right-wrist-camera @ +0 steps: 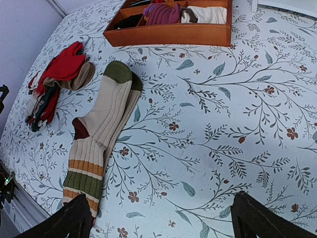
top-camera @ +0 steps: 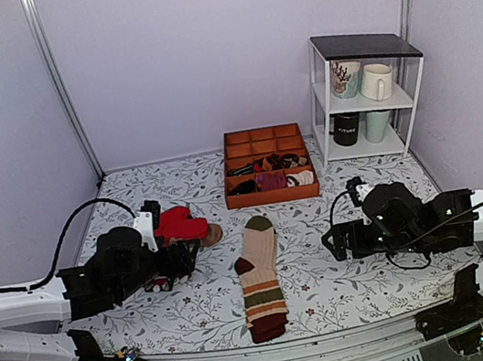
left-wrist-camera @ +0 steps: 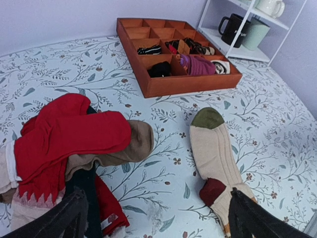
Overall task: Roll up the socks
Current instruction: Pick up the pair of socks from the center of the board.
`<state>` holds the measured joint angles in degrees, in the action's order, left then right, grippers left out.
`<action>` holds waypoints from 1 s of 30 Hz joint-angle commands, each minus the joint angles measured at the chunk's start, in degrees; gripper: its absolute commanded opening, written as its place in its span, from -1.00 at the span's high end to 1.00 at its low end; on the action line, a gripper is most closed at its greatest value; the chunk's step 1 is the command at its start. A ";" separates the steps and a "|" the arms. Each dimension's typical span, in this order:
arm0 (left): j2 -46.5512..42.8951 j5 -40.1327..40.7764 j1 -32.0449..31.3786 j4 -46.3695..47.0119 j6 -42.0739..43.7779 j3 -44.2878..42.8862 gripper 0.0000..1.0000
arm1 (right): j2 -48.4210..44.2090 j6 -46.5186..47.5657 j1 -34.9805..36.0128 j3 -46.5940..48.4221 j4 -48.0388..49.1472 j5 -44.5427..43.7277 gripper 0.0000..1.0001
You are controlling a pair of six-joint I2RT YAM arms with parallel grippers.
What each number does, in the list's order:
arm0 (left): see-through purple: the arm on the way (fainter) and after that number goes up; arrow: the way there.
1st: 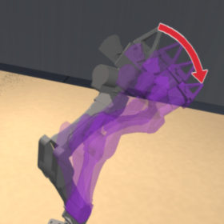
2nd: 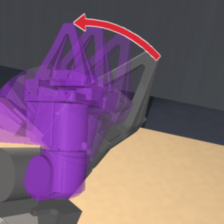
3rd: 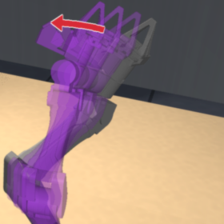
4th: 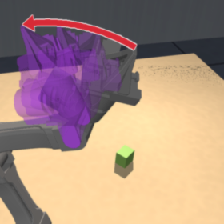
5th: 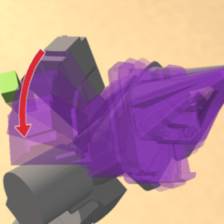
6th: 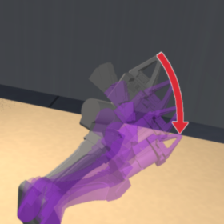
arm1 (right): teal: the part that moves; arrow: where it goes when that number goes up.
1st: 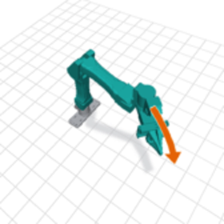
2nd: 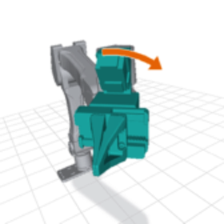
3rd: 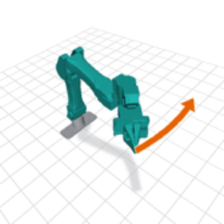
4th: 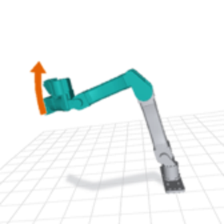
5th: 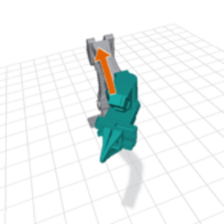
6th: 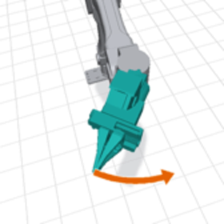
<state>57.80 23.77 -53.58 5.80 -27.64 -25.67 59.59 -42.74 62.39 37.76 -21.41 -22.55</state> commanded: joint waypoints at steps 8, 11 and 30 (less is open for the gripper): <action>-4.38 -2.61 0.57 0.21 1.19 1.43 -0.99 | -7.56 14.72 0.10 -6.77 10.75 8.31 -1.00; -8.00 -7.57 0.58 4.43 3.79 5.17 -0.99 | -9.27 20.74 0.07 -13.61 23.34 14.13 -1.00; -1.87 -6.40 -14.74 18.67 6.54 15.77 -0.99 | 29.17 50.18 6.21 -11.83 60.53 43.36 -0.66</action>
<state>52.93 15.51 -66.85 20.93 -22.39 -10.26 85.97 2.57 66.72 24.86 34.17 16.71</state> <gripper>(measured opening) 0.995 0.838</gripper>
